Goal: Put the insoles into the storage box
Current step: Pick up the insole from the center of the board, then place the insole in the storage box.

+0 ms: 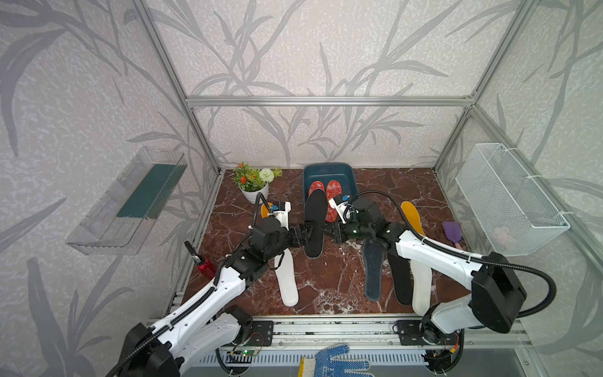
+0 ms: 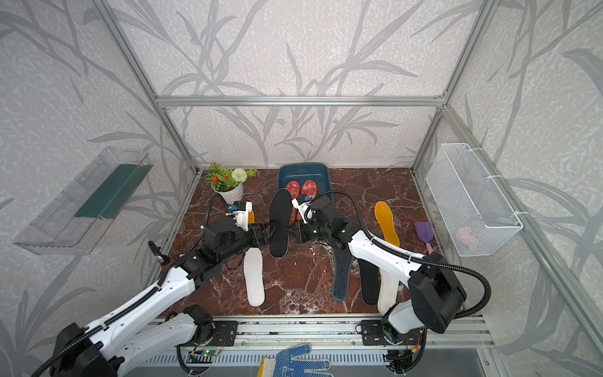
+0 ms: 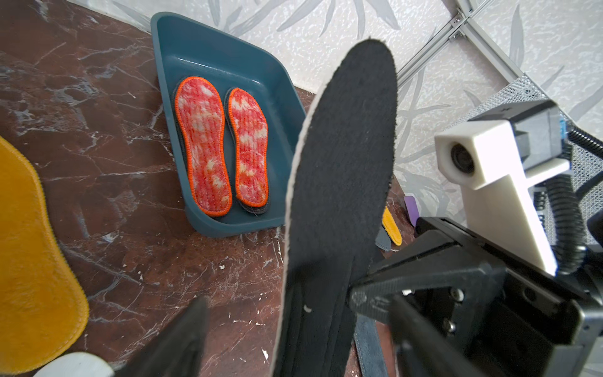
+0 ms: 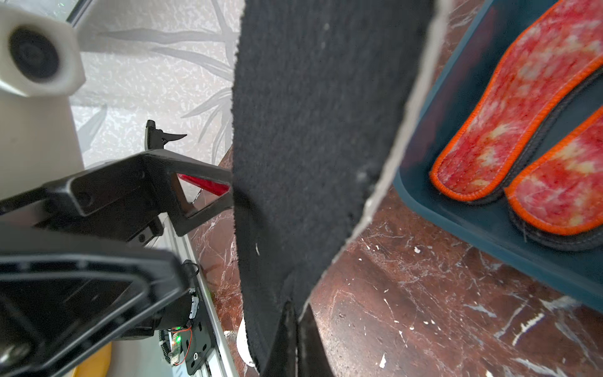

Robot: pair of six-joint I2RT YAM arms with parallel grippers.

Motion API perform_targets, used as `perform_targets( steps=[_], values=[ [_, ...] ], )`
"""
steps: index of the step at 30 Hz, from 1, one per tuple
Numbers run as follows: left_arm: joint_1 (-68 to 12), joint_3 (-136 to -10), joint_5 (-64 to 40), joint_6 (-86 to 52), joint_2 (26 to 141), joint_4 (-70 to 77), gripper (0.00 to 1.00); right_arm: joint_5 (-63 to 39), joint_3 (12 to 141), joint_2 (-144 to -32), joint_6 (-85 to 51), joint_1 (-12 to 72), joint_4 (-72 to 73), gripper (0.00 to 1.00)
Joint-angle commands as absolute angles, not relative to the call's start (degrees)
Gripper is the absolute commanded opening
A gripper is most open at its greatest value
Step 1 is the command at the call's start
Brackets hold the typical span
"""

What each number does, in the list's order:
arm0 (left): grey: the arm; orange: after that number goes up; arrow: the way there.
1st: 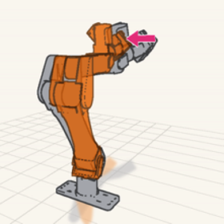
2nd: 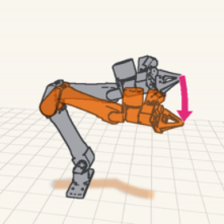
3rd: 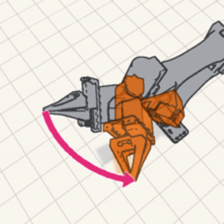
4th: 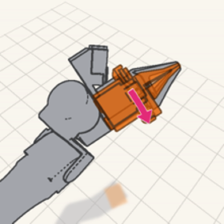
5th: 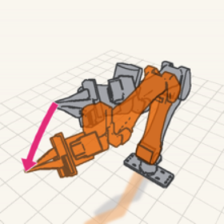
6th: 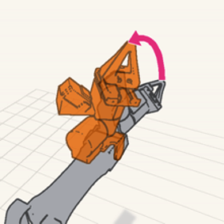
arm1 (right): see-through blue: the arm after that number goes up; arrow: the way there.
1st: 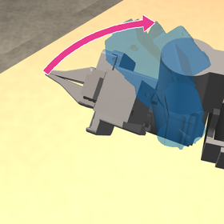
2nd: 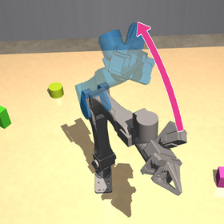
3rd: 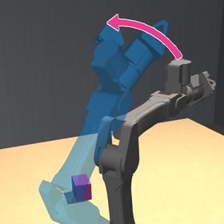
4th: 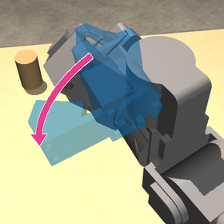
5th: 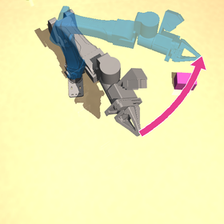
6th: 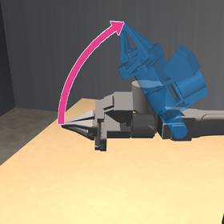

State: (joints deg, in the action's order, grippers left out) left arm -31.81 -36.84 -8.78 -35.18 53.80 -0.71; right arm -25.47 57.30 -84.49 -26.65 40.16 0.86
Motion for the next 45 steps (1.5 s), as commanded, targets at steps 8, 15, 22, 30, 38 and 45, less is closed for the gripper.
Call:
perform_targets(
  steps=[8, 15, 22, 30, 38, 45],
  values=[
    [-31.8, -36.0, 7.5, -32.7, 39.5, -14.5, 0.99, -26.1, 69.8, -89.9, -24.3, 31.2, -9.4, 0.00],
    [-31.7, -32.4, 12.7, -34.8, 30.2, -21.3, 0.99, -27.1, 86.5, -103.3, -18.3, 28.6, -20.4, 0.00],
    [-31.8, -29.7, 15.7, -36.5, 22.0, -24.8, 0.99, -27.3, 101.8, -116.3, -15.0, 28.4, -28.6, 0.00],
    [-31.7, -30.2, 14.5, -36.1, 21.7, -26.1, 0.99, -27.4, 116.0, -127.8, -12.9, 27.7, -35.8, 0.00],
    [-31.8, -30.5, 14.6, -35.6, 21.9, -26.3, 0.99, -28.0, 131.6, -138.5, -11.1, 26.1, -43.8, 0.00],
    [-31.7, -30.5, 14.5, -35.7, 22.8, -25.5, 0.99, -29.1, 145.2, -148.0, -10.0, 26.1, -51.0, 0.00]
  ],
)
